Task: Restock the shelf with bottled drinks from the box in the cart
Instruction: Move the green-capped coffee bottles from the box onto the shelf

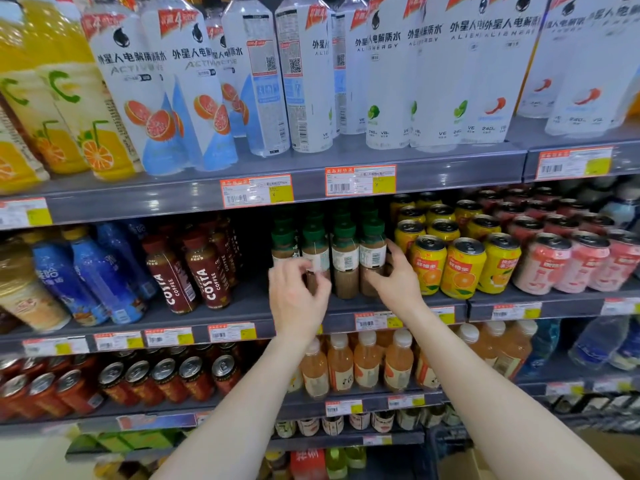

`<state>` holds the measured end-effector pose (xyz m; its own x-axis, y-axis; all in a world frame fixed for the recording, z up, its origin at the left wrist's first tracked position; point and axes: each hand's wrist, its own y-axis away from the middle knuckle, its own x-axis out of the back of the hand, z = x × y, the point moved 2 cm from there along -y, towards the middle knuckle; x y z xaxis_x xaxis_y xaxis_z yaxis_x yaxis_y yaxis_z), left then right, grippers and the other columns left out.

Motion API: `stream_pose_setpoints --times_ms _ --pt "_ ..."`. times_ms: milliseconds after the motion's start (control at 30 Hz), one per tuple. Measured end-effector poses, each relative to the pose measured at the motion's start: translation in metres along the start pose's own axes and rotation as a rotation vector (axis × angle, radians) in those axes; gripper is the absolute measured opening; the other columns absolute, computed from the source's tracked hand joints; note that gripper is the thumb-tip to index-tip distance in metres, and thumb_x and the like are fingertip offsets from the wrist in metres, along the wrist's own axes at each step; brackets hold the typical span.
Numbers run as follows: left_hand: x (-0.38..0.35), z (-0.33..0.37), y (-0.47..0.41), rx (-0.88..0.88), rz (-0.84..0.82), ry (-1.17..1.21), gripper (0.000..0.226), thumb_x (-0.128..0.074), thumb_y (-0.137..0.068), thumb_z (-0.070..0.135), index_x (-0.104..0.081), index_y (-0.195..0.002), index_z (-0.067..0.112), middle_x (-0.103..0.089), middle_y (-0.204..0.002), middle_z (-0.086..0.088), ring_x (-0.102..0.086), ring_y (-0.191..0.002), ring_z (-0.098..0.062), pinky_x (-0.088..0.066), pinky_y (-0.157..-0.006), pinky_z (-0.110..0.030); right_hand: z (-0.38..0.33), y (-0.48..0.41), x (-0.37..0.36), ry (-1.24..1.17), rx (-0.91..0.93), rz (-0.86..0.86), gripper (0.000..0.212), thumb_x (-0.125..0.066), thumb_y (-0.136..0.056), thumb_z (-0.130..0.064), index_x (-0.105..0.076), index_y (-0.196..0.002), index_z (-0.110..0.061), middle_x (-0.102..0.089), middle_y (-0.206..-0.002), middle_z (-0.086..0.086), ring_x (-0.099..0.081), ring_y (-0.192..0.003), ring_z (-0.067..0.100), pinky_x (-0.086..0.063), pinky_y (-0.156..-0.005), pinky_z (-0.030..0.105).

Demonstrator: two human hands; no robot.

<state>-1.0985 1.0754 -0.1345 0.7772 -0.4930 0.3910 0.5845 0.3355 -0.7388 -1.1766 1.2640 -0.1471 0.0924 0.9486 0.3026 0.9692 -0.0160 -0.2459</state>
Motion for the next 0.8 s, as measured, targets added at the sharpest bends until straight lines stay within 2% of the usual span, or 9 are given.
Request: stream_pose_setpoints --times_ms 133,233,300,367,467,533,600,733,800 --pt "0.01 -0.025 0.001 0.259 0.033 -0.048 0.041 -0.074 -0.082 0.021 -0.054 -0.116 0.01 -0.052 -0.117 -0.007 -0.047 -0.11 -0.023 -0.047 -0.093 -0.041 0.005 0.002 -0.002 -0.002 -0.048 0.044 0.068 -0.076 -0.089 -0.018 -0.045 -0.149 -0.021 -0.062 -0.14 -0.001 -0.057 -0.128 0.018 -0.049 -0.106 0.039" --pt "0.007 -0.038 0.001 0.387 -0.092 -0.016 0.064 -0.074 -0.082 0.028 -0.048 -0.138 0.012 -0.05 -0.131 -0.008 -0.046 -0.122 -0.025 -0.045 -0.102 -0.041 0.005 0.003 -0.003 0.047 -0.069 0.102 0.066 -0.083 -0.084 -0.023 -0.051 -0.141 -0.015 -0.064 -0.131 0.002 -0.061 -0.12 0.02 -0.052 -0.101 0.04" --pt "0.002 -0.044 0.001 0.453 -0.19 0.074 0.072 -0.073 -0.082 0.032 -0.043 -0.146 0.02 -0.053 -0.135 -0.003 -0.049 -0.126 -0.021 -0.047 -0.106 -0.042 0.003 0.003 -0.003 0.085 -0.065 0.12 0.063 -0.085 -0.081 -0.027 -0.054 -0.133 -0.013 -0.065 -0.126 0.004 -0.062 -0.116 0.022 -0.053 -0.096 0.037" --pt "0.0 -0.048 0.002 0.485 -0.251 0.165 0.072 -0.073 -0.084 0.035 -0.04 -0.148 0.028 -0.058 -0.135 0.003 -0.055 -0.125 -0.018 -0.049 -0.105 -0.042 0.003 0.004 -0.004 0.106 -0.083 0.098 0.065 -0.086 -0.08 -0.025 -0.053 -0.134 -0.011 -0.064 -0.127 0.005 -0.061 -0.117 0.022 -0.053 -0.096 0.037" --pt "0.002 -0.047 -0.002 0.499 -0.262 0.189 0.07 -0.078 -0.089 0.032 -0.042 -0.148 0.023 -0.06 -0.135 0.002 -0.057 -0.122 -0.017 -0.046 -0.098 -0.032 0.004 0.008 -0.006 0.103 -0.1 0.032 0.07 -0.078 -0.085 -0.012 -0.045 -0.147 -0.014 -0.061 -0.137 0.005 -0.057 -0.126 0.024 -0.05 -0.101 0.036" --pt "0.004 -0.049 -0.005 0.498 -0.245 0.145 0.07 -0.08 -0.087 0.034 -0.045 -0.145 0.02 -0.055 -0.134 0.0 -0.054 -0.117 -0.015 -0.043 -0.093 -0.029 0.006 0.009 -0.006 0.12 -0.104 0.044 0.068 -0.076 -0.086 -0.009 -0.046 -0.147 -0.016 -0.061 -0.137 0.005 -0.057 -0.127 0.024 -0.047 -0.1 0.033" --pt "0.004 -0.053 -0.007 0.506 -0.253 0.118 0.071 -0.083 -0.084 0.037 -0.047 -0.143 0.02 -0.049 -0.132 0.0 -0.051 -0.111 -0.013 -0.043 -0.09 -0.031 0.008 0.01 -0.006 0.147 -0.12 0.088 0.068 -0.082 -0.083 -0.015 -0.049 -0.143 -0.014 -0.062 -0.134 0.007 -0.059 -0.124 0.025 -0.049 -0.098 0.033" --pt "0.005 -0.064 -0.011 0.52 -0.255 0.183 0.066 -0.086 -0.081 0.037 -0.054 -0.137 0.025 -0.063 -0.121 0.004 -0.062 -0.111 -0.018 -0.053 -0.095 -0.041 0.008 0.009 -0.008 0.226 -0.141 0.114 0.074 -0.087 -0.077 -0.028 -0.051 -0.14 -0.013 -0.058 -0.128 0.01 -0.057 -0.12 0.027 -0.051 -0.1 0.042" --pt "0.007 -0.064 -0.011 0.528 -0.269 0.214 0.071 -0.085 -0.083 0.033 -0.049 -0.143 0.024 -0.064 -0.118 0.008 -0.063 -0.11 -0.017 -0.053 -0.097 -0.038 0.007 0.011 -0.01 0.238 -0.144 0.105 0.075 -0.086 -0.079 -0.029 -0.049 -0.142 -0.014 -0.055 -0.129 0.01 -0.053 -0.122 0.027 -0.049 -0.103 0.041"
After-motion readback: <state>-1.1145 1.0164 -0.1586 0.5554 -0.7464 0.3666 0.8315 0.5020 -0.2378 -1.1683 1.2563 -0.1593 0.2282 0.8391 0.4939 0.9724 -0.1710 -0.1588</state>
